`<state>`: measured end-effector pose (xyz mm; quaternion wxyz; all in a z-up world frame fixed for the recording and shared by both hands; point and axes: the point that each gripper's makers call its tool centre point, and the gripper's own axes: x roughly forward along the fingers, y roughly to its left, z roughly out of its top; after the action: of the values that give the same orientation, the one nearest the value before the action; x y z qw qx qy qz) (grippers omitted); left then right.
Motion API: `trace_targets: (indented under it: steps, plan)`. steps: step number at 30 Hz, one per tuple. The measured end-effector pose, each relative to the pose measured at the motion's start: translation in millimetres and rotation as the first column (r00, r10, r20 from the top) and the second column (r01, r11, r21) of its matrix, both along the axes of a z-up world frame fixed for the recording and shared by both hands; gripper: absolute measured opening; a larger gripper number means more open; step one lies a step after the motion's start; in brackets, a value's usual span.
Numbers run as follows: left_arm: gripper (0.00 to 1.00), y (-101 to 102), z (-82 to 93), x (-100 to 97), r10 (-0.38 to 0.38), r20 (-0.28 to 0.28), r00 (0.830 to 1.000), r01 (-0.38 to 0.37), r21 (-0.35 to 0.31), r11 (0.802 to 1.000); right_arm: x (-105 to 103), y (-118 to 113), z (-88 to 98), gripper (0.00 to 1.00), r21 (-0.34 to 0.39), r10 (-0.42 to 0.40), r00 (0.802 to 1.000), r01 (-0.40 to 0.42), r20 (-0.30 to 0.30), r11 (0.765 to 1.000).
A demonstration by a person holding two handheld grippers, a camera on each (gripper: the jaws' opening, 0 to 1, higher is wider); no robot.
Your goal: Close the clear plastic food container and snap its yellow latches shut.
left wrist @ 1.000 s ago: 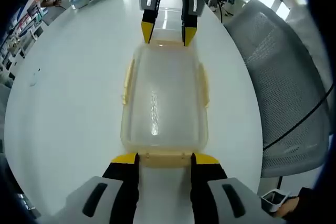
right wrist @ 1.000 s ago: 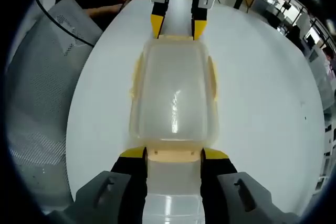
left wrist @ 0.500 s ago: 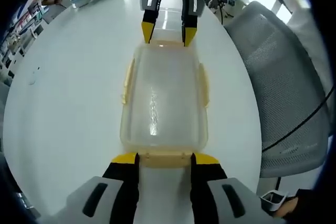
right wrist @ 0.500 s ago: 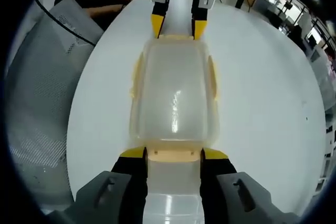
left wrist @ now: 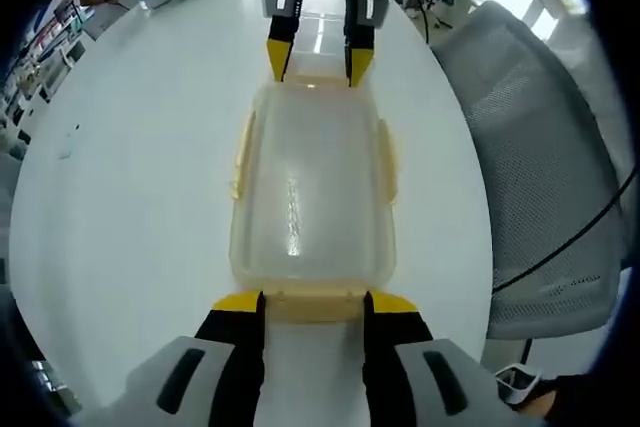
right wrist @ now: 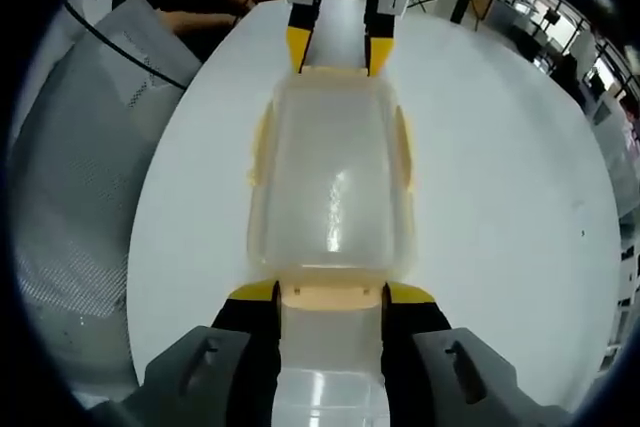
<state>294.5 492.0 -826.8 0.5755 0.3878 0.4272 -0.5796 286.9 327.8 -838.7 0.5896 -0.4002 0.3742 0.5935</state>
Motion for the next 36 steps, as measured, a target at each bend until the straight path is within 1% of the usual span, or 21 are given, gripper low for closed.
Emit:
trace_targets:
  steps: [5, 8, 11, 13, 18, 19, 27, 36]
  plan:
    - [0.33, 2, 5.6, 0.0, -0.002, 0.01, 1.0, 0.002, 0.016, 1.0, 1, 4, 11.5, 0.35, 0.018, 0.004, 1.0, -0.004, 0.004, 1.0]
    - [0.33, -1, 14.7, -1.9, 0.009, 0.019, 1.0, -0.009, 0.006, 1.0, 3, 2, 19.9, 0.35, 0.017, 0.015, 1.0, -0.015, 0.018, 1.0]
    - [0.33, -2, 23.8, -2.7, 0.012, 0.036, 0.999, -0.012, 0.0, 1.0, 3, 0, 30.9, 0.35, 0.041, 0.015, 1.0, -0.016, 0.021, 0.999]
    - [0.33, -5, 28.3, -4.1, 0.017, 0.034, 0.999, -0.017, -0.003, 1.0, 3, -2, 35.3, 0.35, 0.046, 0.019, 1.0, -0.02, 0.024, 0.999]
    - [0.33, -12, 36.1, -6.7, 0.021, 0.041, 0.999, -0.021, -0.009, 1.0, 0, -8, 41.0, 0.35, 0.048, 0.022, 0.999, -0.023, 0.031, 0.999]
    - [0.33, -14, 37.4, -8.0, 0.022, 0.04, 0.999, -0.022, -0.008, 1.0, -1, -9, 43.1, 0.35, 0.053, 0.019, 0.999, -0.021, 0.025, 0.998]
    - [0.33, -26, 47.5, -10.6, 0.022, 0.056, 0.998, -0.022, 0.002, 1.0, -4, -20, 54.2, 0.35, 0.065, 0.02, 0.999, -0.022, 0.037, 0.998]
    - [0.33, -50, 58.7, -13.7, 0.024, 0.068, 0.997, -0.024, -0.005, 1.0, -8, -44, 62.0, 0.35, 0.07, 0.017, 0.999, -0.02, 0.048, 0.997]
